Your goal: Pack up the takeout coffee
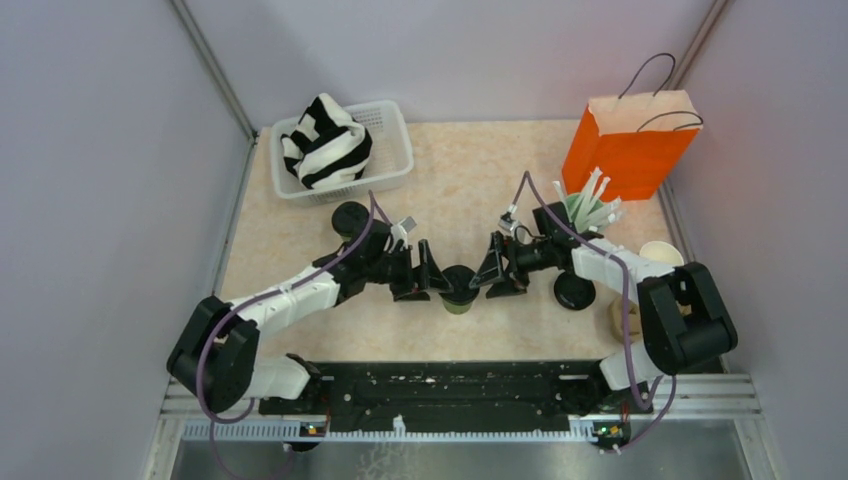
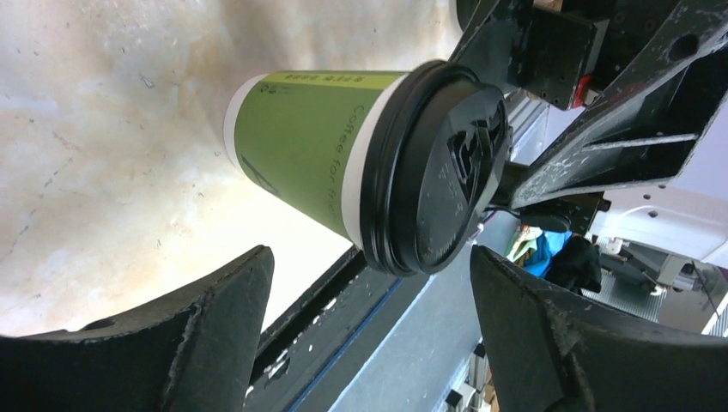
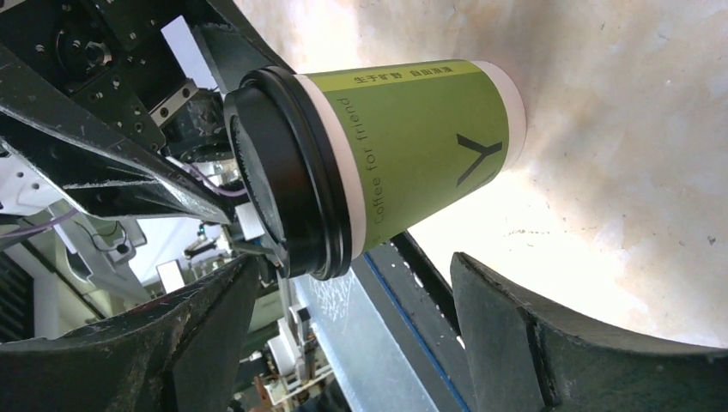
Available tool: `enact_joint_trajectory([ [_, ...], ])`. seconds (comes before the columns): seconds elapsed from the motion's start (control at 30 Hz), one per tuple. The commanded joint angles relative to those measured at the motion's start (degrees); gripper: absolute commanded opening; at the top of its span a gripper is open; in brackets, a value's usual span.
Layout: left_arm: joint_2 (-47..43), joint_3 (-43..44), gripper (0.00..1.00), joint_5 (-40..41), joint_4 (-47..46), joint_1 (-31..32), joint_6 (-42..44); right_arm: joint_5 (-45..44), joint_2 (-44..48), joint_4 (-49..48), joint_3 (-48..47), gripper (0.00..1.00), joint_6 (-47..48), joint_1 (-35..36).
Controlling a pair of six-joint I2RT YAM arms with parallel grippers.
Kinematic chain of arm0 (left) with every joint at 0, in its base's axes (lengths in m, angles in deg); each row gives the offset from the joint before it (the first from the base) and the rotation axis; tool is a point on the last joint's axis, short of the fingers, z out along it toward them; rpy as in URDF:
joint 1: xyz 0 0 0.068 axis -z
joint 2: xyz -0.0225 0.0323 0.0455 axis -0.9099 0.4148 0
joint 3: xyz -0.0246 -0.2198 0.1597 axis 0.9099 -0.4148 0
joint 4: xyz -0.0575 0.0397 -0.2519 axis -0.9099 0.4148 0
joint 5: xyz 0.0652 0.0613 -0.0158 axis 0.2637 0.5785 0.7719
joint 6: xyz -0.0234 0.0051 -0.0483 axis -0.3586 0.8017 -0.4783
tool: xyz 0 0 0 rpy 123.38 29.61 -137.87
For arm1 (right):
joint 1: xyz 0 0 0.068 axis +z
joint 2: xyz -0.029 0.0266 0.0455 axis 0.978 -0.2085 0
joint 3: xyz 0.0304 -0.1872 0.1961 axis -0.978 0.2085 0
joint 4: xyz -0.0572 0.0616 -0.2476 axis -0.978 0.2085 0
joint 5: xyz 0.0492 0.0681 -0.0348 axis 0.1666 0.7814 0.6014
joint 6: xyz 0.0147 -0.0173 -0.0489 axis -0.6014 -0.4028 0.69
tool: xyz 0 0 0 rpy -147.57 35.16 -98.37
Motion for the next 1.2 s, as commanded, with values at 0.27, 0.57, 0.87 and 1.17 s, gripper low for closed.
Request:
enact_joint_trajectory([
  [0.27,-9.07,-3.72,0.65,2.59,1.46,-1.33,-4.13,-0.8,1.86,-3.73,-1.29,0.78,-3.89,-0.34],
  [0.57,-4.17,-2.42,0.48,0.58,-0.59,-2.82,-4.52,-0.62,0.15,-4.58,-1.12,0.66,-3.64,-0.07],
  [0.87,-3.5,-0.3,0.51,1.12,0.83,-3.9,-3.24,-0.49,-0.72,-5.4,-1.19,0.61,-4.04,0.36],
  [1.17,-4.53,-0.48,0.55,0.54,0.27,-4.1,-3.39,-0.47,-1.11,-6.01,-1.07,0.59,-4.29,0.41],
])
